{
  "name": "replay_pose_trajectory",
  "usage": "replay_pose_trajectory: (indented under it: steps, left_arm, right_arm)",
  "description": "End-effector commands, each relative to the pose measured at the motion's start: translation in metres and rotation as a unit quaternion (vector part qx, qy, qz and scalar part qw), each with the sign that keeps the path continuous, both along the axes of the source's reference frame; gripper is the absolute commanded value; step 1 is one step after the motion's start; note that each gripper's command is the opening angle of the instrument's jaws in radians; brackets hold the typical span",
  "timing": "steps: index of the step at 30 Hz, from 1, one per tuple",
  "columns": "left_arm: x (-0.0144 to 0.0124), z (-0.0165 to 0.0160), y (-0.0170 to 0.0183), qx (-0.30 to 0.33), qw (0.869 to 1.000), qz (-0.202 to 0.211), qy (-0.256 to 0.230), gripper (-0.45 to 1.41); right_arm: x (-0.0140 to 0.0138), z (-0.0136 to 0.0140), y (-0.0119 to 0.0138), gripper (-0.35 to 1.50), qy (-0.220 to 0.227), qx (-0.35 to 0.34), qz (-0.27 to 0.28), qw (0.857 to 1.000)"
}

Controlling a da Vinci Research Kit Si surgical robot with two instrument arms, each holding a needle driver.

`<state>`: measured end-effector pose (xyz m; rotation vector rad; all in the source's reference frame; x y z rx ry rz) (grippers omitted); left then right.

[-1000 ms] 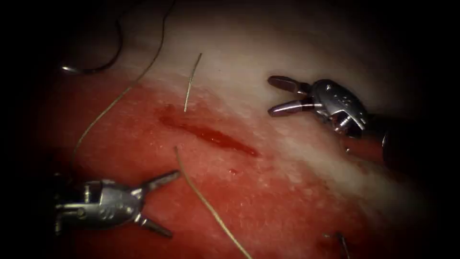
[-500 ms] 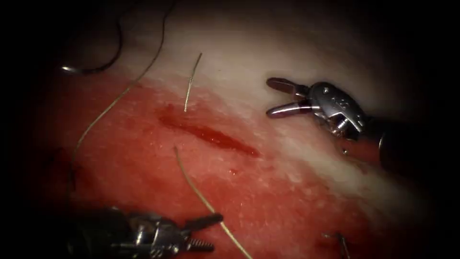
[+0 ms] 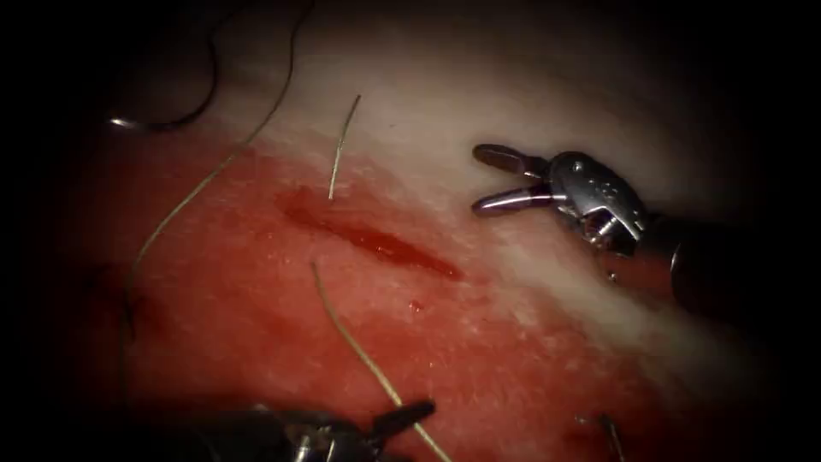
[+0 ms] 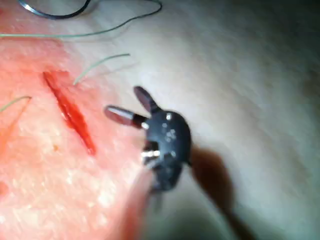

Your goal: Wound Closure

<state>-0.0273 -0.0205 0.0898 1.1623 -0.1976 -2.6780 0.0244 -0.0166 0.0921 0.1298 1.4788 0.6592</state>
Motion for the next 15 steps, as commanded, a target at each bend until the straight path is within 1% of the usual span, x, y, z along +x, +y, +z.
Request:
replay_pose_trajectory:
  steps: [1,6,9,12,14,15]
  left_arm:
    - [-0.0009,0.0006,-0.0004,0.002,1.000,0.002,-0.002,0.37]
    - [-0.0023,0.0005,-0.0009,-0.001,1.000,0.003,-0.001,0.37]
    - [-0.0028,0.0008,-0.0008,-0.008,1.000,-0.006,-0.006,0.37]
    - [-0.0031,0.0011,-0.0010,-0.009,1.000,-0.006,-0.005,0.30]
    - [-0.0031,0.0012,-0.0010,-0.011,1.000,-0.007,-0.006,0.19]
    - [-0.0031,0.0012,-0.0009,-0.011,1.000,-0.007,-0.006,-0.15]
  right_arm:
    - [0.0008,0.0006,0.0002,1.48,0.001,0.000,0.000,1.000]
    - [0.0010,0.0007,0.0001,1.48,0.002,0.002,0.000,1.000]
    - [0.0011,0.0008,0.0000,1.48,0.003,0.004,0.001,1.000]
    - [0.0011,0.0008,0.0000,1.48,0.002,0.004,0.001,1.000]
    - [0.0011,0.0008,0.0000,1.48,0.002,0.004,0.001,1.000]
    - [0.0011,0.0008,0.0000,1.48,0.002,0.004,0.001,1.000]
